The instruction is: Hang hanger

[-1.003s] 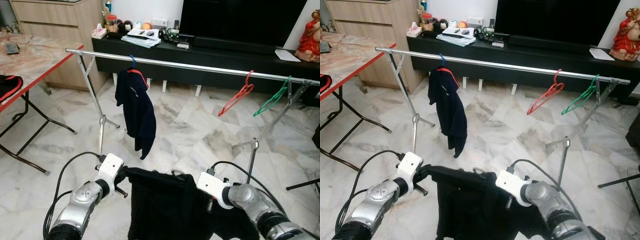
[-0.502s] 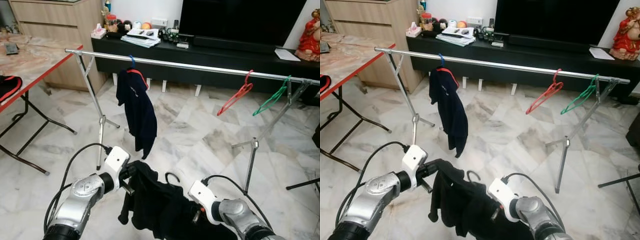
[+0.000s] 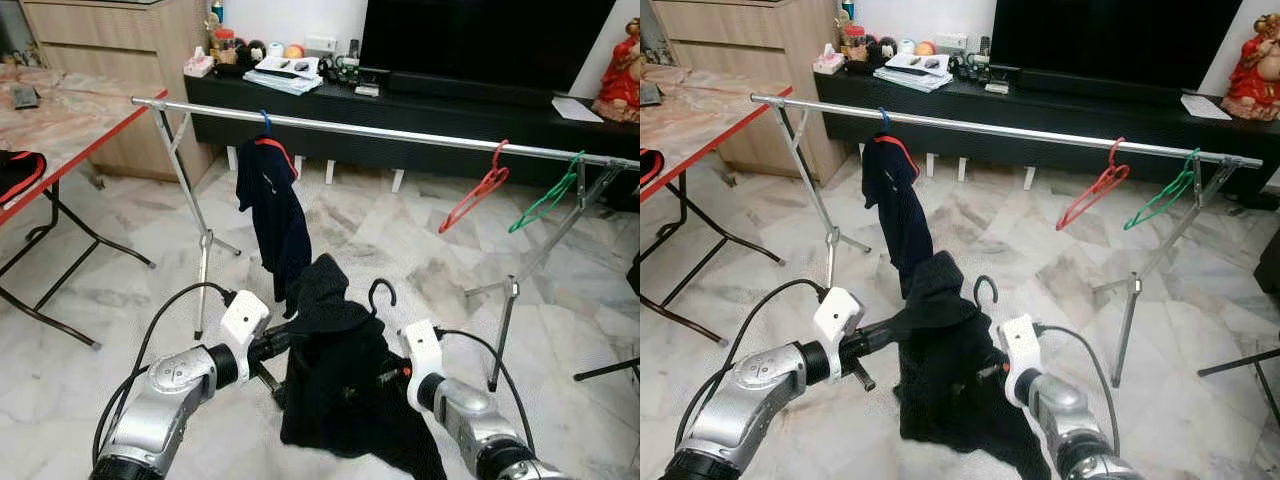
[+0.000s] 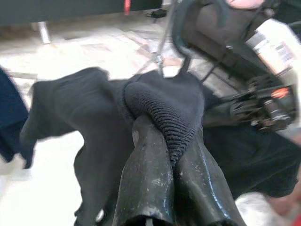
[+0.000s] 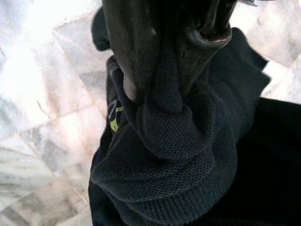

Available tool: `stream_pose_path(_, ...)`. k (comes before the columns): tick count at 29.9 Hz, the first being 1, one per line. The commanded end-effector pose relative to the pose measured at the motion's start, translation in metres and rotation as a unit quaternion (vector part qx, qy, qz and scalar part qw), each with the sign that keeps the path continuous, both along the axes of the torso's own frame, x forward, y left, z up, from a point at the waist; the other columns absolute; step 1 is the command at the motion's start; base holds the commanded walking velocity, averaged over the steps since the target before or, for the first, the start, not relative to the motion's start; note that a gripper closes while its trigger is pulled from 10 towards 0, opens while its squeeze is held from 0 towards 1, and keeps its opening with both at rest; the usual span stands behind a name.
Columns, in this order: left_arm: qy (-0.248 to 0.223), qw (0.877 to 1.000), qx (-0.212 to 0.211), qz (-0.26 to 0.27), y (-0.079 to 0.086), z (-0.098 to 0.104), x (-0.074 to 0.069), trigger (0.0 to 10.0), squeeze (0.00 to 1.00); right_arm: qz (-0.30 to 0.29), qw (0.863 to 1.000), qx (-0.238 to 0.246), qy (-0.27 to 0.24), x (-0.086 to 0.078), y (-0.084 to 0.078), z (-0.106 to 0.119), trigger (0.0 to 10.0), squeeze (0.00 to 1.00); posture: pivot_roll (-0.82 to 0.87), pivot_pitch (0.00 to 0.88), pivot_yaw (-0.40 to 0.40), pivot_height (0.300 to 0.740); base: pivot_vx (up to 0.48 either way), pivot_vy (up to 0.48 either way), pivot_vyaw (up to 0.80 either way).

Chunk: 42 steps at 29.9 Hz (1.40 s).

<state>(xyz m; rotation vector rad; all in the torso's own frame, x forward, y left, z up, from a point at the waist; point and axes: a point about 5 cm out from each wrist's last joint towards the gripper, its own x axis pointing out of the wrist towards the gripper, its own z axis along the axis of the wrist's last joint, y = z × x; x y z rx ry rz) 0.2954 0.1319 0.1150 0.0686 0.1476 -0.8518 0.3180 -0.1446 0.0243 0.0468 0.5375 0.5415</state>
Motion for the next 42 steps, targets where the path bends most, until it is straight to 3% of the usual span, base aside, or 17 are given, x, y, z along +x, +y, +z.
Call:
stream_pose_path(1, -0.008, 1.000, -0.009, -0.018, -0.005, 0.006, -0.003, 10.0, 1.00, -0.013, 1.000, 0.002, -0.001, 0.002, -0.002, 0.001, 0.0, 0.00, 0.09, 0.053, -0.055, 0.740, 0.000, 0.000, 0.00)
stream_pose_path(8, -0.005, 1.000, -0.008, -0.019, -0.003, 0.007, -0.006, 10.0, 1.00, 0.001, 1.000, 0.001, -0.008, 0.005, 0.000, 0.005, 0.0, 0.00, 0.09, 0.055, -0.056, 0.740, 0.000, 0.000, 0.00)
stream_pose_path(13, -0.006, 1.000, -0.003, -0.009, 0.004, 0.008, -0.006, 10.0, 1.00, 0.057, 0.998, -0.009, -0.016, 0.003, 0.000, 0.008, 0.0, 0.00, 0.09, 0.056, -0.058, 0.740, 0.000, 0.000, 0.00)
stream_pose_path(16, -0.006, 1.000, 0.018, 0.003, 0.015, 0.006, -0.005, 10.0, 1.00, 0.117, 0.993, -0.016, -0.023, 0.002, -0.006, 0.012, 0.0, 0.00, 0.09, 0.055, -0.057, 0.740, 0.000, 0.000, 0.00)
stream_pose_path(19, 0.005, 0.997, 0.070, -0.006, 0.024, -0.004, -0.009, 10.0, 1.00, 0.153, 0.987, -0.056, -0.016, 0.000, -0.014, 0.012, 0.0, 0.00, 0.08, 0.053, -0.056, 0.740, 0.000, 0.000, 0.00)
stream_pose_path(21, 0.024, 0.993, 0.111, -0.027, 0.034, -0.018, -0.018, 10.0, 1.00, 0.206, 0.973, -0.100, -0.006, -0.005, -0.024, 0.011, 0.0, 0.00, 0.07, 0.052, -0.055, 0.740, 0.000, 0.000, 0.00)
stream_pose_path(22, 0.028, 0.990, 0.131, -0.033, 0.037, -0.022, -0.020, 10.0, 0.67, 0.230, 0.967, -0.110, -0.003, -0.007, -0.027, 0.011, 0.0, 0.00, 0.08, 0.051, -0.057, 0.740, 0.000, 0.000, 0.00)
stream_pose_path(23, 0.028, 0.990, 0.131, -0.033, 0.037, -0.022, -0.020, 10.0, 0.67, 0.230, 0.967, -0.110, -0.003, -0.007, -0.027, 0.011, 0.0, 0.00, 0.08, 0.051, -0.057, 0.740, 0.000, 0.000, 0.00)
stream_pose_path(24, 0.028, 0.988, 0.145, -0.041, 0.038, -0.024, -0.022, 10.0, 0.00, 0.247, 0.962, -0.114, 0.000, -0.009, -0.029, 0.011, 0.0, 0.00, 0.08, 0.051, -0.057, 0.740, 0.000, 0.000, 0.00)
stream_pose_path(26, 0.033, 0.986, 0.152, -0.054, 0.039, -0.027, -0.024, 10.0, 0.00, 0.272, 0.954, -0.128, 0.003, -0.011, -0.031, 0.011, 0.0, 0.00, 0.08, 0.049, -0.058, 0.740, 0.000, 0.000, 0.00)
stream_pose_path(30, 0.053, 0.980, 0.164, -0.105, 0.037, -0.033, -0.029, 10.0, 0.00, 0.369, 0.916, -0.159, 0.003, -0.016, -0.034, 0.015, 0.0, 0.00, 0.07, 0.043, -0.060, 0.740, 0.000, 0.000, 0.00)
stream_pose_path(34, 0.052, 0.977, 0.169, -0.119, 0.034, -0.036, -0.026, 10.0, 0.00, 0.406, 0.902, -0.146, 0.004, -0.017, -0.031, 0.020, 0.0, 0.00, 0.07, 0.037, -0.068, 0.740, 0.000, 0.000, 0.00)
stream_pose_path(35, 0.054, 0.975, 0.170, -0.132, 0.031, -0.036, -0.023, 10.0, 0.00, 0.429, 0.891, -0.149, 0.010, -0.018, -0.030, 0.020, 0.0, 0.00, 0.08, 0.034, -0.072, 0.740, 0.000, 0.000, 0.00)
stream_pose_path(37, 0.059, 0.973, 0.169, -0.146, 0.028, -0.037, -0.022, 10.0, 0.00, 0.442, 0.883, -0.159, 0.017, -0.019, -0.030, 0.019, 0.0, 0.00, 0.08, 0.033, -0.078, 0.740, 0.000, 0.000, 0.00)
stream_pose_path(42, 0.066, 0.969, 0.159, -0.174, 0.020, -0.035, -0.020, 10.0, 0.00, 0.442, 0.882, -0.162, 0.009, -0.017, -0.025, 0.020, 0.0, 0.00, 0.08, 0.022, -0.080, 0.740, 0.000, 0.000, 0.00)
